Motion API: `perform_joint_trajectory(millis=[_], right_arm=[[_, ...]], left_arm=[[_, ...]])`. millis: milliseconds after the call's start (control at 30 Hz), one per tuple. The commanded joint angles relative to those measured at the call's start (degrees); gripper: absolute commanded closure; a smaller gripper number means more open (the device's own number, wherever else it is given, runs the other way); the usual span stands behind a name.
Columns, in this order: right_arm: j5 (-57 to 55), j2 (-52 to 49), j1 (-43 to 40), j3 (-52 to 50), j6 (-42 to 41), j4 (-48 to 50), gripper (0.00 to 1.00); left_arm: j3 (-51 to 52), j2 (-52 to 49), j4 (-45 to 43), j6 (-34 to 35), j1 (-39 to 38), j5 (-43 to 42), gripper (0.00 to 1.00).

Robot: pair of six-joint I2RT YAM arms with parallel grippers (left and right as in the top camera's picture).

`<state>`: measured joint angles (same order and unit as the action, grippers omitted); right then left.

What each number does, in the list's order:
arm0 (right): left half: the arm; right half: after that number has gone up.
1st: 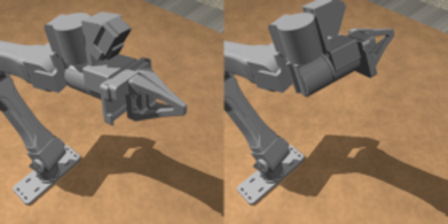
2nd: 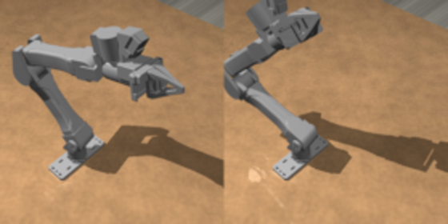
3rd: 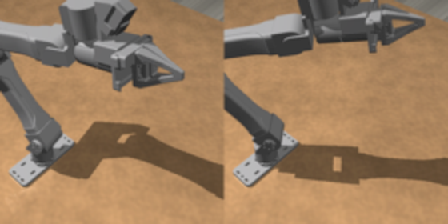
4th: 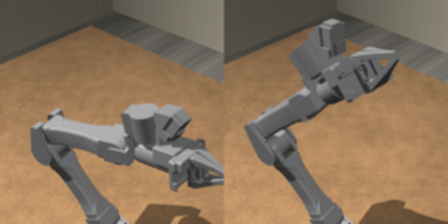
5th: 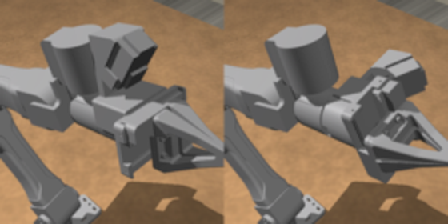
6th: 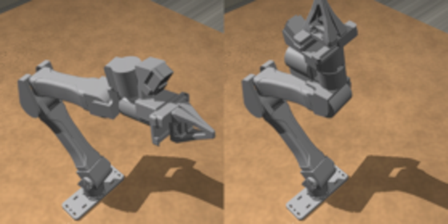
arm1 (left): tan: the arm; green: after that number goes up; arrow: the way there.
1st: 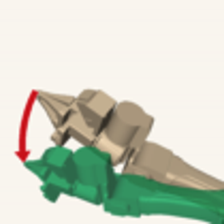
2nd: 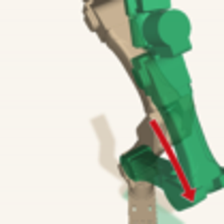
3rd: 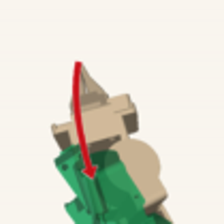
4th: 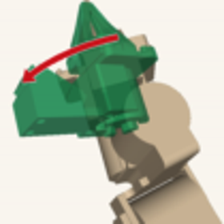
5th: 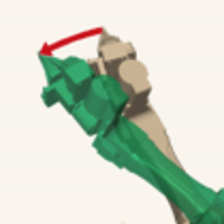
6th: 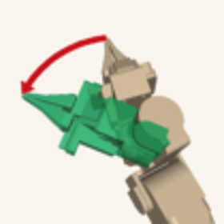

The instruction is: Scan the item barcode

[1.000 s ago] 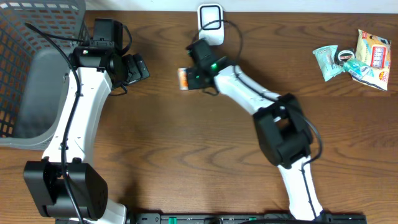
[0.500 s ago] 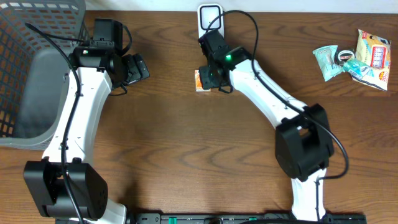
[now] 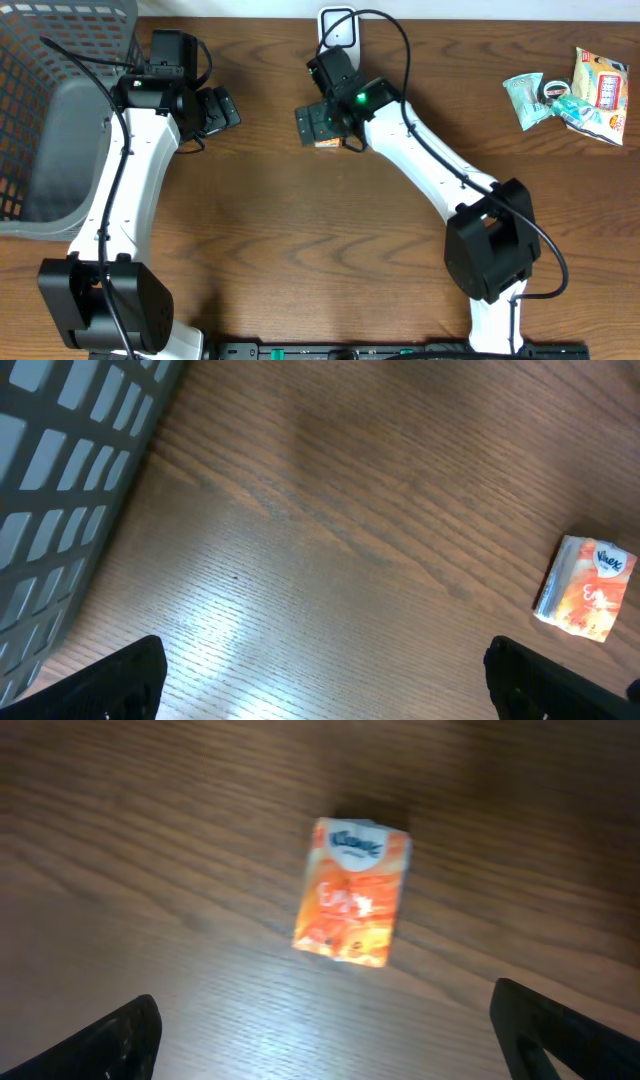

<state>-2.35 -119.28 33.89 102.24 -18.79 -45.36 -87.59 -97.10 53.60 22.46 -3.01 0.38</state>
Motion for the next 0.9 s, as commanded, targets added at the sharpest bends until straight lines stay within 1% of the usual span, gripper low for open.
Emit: perform_joint_trajectory(millis=[0,267,600,667,733,867], right_arm=[[-0.55,0.55,0.63,-0.31,0.0,0.13,0.01],[-0.55,0.55,0.61,-0.31,0.0,0.22,0.01],[-0.57,0.48,0.72,-0.31,-0.02,3.02,0.01],[-0.57,0.13,0.72,-0.31,-0.02,3.41,0.04],[-0.55,-0.46,0.72,-0.31,-0.02,4.11,0.11],[-0.55,-2.47,0.72,-0.33,-0.02,5.62,0.15]], left_arm=[[-0.26,-0.26,0.15,-0.35,0.2,0.74,0.0],[-0.26,-0.26,0.15,-0.35,0.2,0.74,0.0],[-0.26,-0.26,0.15,-0.35,0.2,0.74,0.0],[-0.26,-0.26,0.15,-0.37,0.2,0.74,0.0],[-0.26,-0.26,0.15,-0.35,0.2,0.74,0.0],[-0.26,-0.26,0.15,-0.35,0.2,0.74,0.0]])
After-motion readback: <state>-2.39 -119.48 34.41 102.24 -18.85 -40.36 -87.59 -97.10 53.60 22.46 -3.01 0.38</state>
